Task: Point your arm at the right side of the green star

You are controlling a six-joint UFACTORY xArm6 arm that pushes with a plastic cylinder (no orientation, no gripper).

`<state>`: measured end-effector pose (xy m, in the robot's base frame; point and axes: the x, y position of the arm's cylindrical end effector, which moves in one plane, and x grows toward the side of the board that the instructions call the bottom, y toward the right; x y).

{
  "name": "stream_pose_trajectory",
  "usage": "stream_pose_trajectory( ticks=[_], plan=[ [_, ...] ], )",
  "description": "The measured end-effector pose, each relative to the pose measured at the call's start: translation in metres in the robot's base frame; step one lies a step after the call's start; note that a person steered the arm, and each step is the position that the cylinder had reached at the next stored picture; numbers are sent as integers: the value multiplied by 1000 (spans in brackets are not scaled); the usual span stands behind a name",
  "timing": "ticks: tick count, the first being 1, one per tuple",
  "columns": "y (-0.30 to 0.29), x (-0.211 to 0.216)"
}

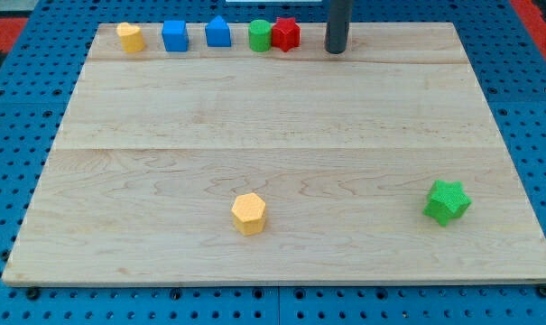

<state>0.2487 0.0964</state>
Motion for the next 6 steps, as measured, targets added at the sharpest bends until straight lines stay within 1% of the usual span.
stream_pose_trajectory(
  ticks=[1, 2, 3, 4, 5, 6],
  plan=[
    [26, 0],
    [72, 38],
    [128, 129],
    [158, 251],
    [148, 299],
    [71, 282]
  ],
)
